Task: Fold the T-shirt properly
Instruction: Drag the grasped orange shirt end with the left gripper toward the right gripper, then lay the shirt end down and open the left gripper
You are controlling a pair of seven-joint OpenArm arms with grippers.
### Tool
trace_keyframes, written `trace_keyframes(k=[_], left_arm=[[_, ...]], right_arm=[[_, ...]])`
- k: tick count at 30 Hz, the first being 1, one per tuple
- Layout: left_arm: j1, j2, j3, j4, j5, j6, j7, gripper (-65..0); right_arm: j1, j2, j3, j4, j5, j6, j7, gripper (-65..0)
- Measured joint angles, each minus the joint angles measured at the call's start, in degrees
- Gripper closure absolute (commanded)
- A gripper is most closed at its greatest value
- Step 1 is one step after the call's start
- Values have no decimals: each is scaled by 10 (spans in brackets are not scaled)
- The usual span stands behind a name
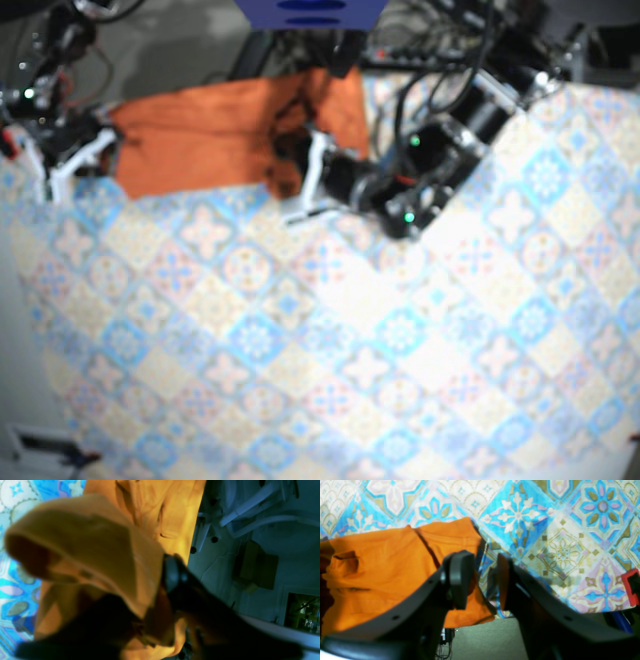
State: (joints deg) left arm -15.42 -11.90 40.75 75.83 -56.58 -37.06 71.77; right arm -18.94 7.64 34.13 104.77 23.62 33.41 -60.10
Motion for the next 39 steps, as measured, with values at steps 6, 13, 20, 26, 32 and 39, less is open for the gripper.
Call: trace_keyframes(k=[6, 13, 20, 26, 32, 39], left_arm=[[0, 0, -1, 0, 0, 0, -5, -489], [0, 0, -1, 0, -1, 1, -17, -650], [-7, 2, 0, 0, -4, 1, -38, -650], [-8, 38, 1, -39, -4, -1, -36, -650], [-9, 71, 1, -82, -4, -2, -26, -650], [-23, 90, 2, -85, -6, -3, -21, -650]], right_arm=[[0, 0, 0, 0, 0, 0, 0, -197], [0, 0, 0, 0, 0, 0, 0, -197], [0, -5, 0, 0, 0, 0, 0, -197], [0, -7, 0, 0, 0, 0, 1, -197], [0, -8, 0, 0, 0, 0, 1, -197], [0, -8, 0, 0, 0, 0, 1, -197]])
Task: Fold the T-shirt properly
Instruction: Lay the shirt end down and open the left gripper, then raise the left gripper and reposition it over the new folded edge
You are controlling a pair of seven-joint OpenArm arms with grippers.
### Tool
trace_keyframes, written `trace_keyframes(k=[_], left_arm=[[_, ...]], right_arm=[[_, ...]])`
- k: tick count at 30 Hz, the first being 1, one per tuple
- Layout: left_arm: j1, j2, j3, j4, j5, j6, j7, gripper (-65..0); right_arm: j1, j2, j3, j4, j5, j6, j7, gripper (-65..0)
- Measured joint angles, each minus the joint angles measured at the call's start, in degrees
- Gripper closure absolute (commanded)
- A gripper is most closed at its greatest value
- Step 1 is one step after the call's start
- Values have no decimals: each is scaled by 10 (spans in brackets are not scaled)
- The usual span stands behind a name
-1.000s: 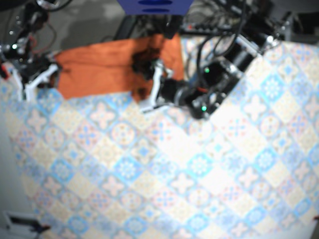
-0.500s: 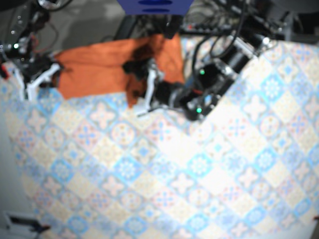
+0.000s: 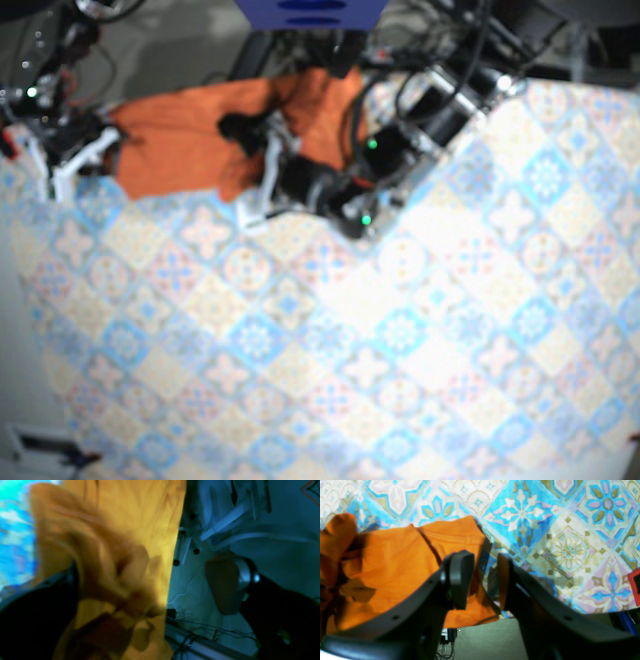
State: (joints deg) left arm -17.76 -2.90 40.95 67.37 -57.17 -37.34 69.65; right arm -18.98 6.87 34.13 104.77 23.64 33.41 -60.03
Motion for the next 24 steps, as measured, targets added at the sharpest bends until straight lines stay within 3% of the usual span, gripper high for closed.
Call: trace_keyframes(k=[13, 20, 24], left_arm=[[-17, -5, -3, 0, -28, 0, 13, -650], [-22, -102, -24, 2, -39, 0, 16, -650], [-24, -115, -60, 2, -48, 1, 15, -650]], right_arm=[[0, 0, 0, 0, 0, 0, 0, -197], [1, 0, 0, 0, 0, 0, 0, -197], [0, 0, 0, 0, 2, 0, 0, -197]])
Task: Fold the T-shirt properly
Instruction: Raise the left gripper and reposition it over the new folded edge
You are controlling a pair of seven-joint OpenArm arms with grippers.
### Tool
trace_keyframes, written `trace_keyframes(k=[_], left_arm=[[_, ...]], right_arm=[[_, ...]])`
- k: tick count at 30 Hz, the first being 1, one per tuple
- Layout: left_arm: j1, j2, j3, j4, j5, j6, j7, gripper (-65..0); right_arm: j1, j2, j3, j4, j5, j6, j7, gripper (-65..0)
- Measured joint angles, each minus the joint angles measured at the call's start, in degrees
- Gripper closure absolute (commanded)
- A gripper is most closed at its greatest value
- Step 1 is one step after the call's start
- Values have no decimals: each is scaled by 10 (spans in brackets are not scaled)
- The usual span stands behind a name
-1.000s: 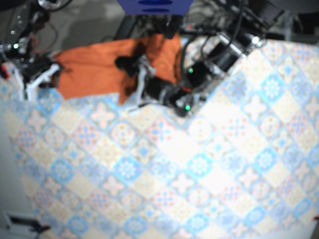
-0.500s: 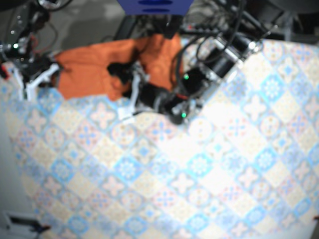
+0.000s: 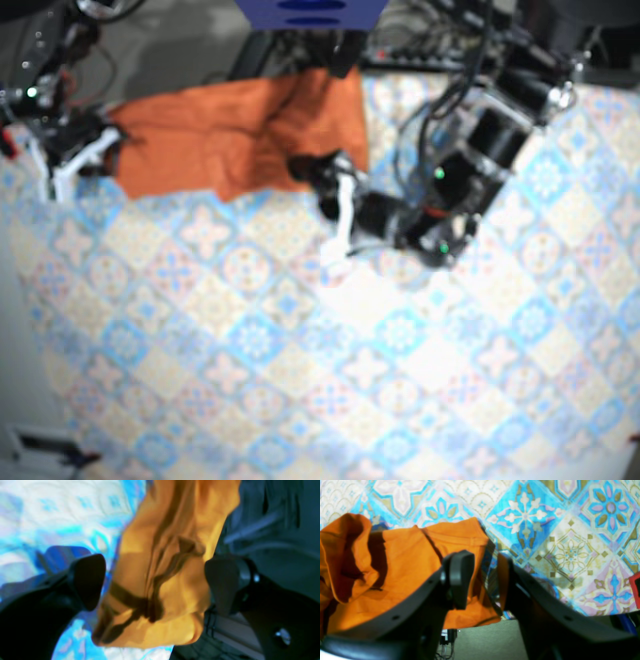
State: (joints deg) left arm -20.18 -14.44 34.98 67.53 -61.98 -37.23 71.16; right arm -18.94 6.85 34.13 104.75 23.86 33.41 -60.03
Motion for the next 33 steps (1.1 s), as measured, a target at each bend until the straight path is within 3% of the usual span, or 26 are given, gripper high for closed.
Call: trace_keyframes(k=[7, 14, 18, 26, 33], left_arm=[[7, -54, -2, 2, -76, -1, 0, -650], [3, -82, -3, 5, -147, -1, -5, -650], [5, -129, -4, 61, -136, 1, 0, -650], [24, -174, -4, 111, -146, 1, -28, -650], [68, -163, 2, 111, -146, 3, -23, -650]], right_arm=[[2, -13, 0, -2, -4, 0, 0, -197], [3, -11, 0, -2, -4, 0, 0, -197], [2, -11, 0, -2, -4, 0, 0, -197], [0, -11, 0, -2, -5, 0, 2, -197], [0, -11, 0, -2, -9, 0, 2, -197]])
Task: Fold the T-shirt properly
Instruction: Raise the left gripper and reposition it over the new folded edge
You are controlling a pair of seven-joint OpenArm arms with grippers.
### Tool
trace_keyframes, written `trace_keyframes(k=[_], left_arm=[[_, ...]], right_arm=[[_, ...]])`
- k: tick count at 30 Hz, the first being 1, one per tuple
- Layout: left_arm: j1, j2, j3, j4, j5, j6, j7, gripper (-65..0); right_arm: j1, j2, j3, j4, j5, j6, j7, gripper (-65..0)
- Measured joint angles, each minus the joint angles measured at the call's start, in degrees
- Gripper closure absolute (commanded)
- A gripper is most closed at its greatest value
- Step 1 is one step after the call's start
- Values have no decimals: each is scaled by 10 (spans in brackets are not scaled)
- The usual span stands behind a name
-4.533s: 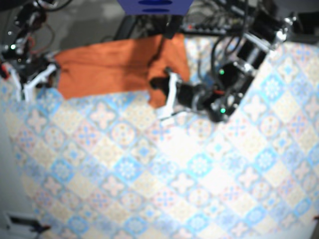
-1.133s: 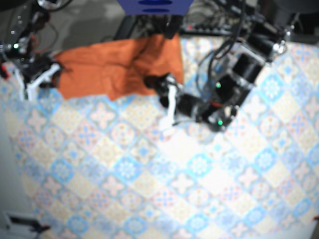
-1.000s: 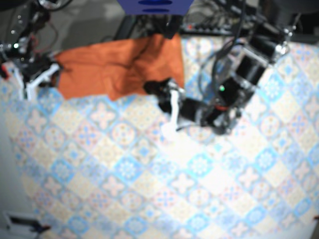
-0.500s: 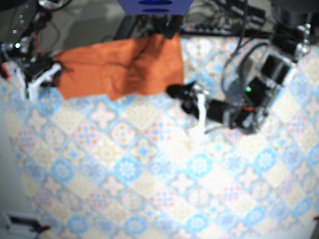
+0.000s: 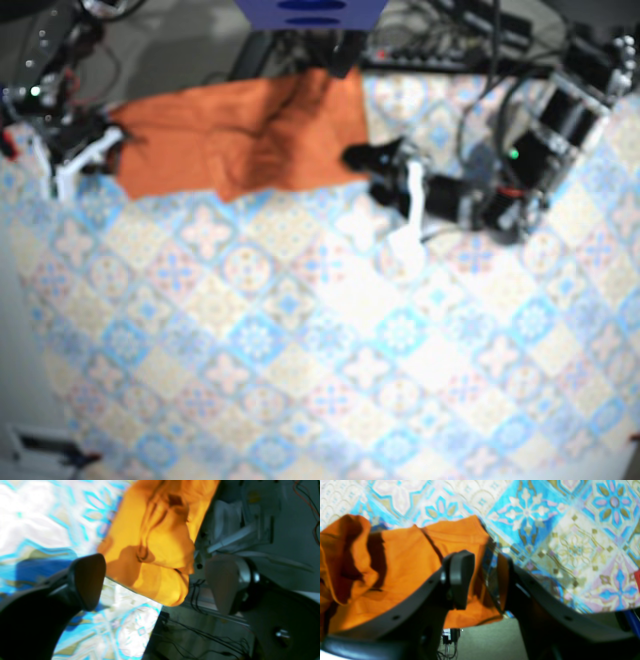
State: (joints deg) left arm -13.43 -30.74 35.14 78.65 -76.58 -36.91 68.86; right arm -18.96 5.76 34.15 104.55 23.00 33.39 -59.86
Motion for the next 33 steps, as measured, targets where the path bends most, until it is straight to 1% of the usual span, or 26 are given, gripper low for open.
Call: trace_keyframes(k=[3, 11, 15, 18, 23, 26, 28, 31, 33], left_arm=[[-1, 5, 9, 0, 3, 0, 21, -650], [-7, 15, 51, 0, 0, 0, 23, -650], [-8, 30, 67, -2, 0, 0, 26, -650], [-7, 42, 68, -2, 1, 0, 38, -650], [-8, 49, 68, -5, 2, 0, 38, -650], [-9, 59, 68, -29, 2, 0, 37, -650], [-8, 59, 68, -47, 2, 0, 36, -650], [-7, 46, 68, -50, 8, 0, 38, -650], [-7, 40, 67, -50, 19, 0, 38, -607]], right_arm=[[1, 0, 0, 0, 2, 0, 0, -197], [1, 0, 0, 0, 2, 0, 0, -197], [0, -1, 0, 0, 2, 0, 0, -197], [1, 0, 0, 0, 2, 0, 0, -197], [1, -2, 0, -5, 2, 0, 0, -197], [-1, -2, 0, -5, 2, 0, 0, -197], [0, -2, 0, -5, 2, 0, 0, -197], [0, -2, 0, -5, 2, 0, 0, -197], [0, -2, 0, -5, 2, 0, -2, -197]])
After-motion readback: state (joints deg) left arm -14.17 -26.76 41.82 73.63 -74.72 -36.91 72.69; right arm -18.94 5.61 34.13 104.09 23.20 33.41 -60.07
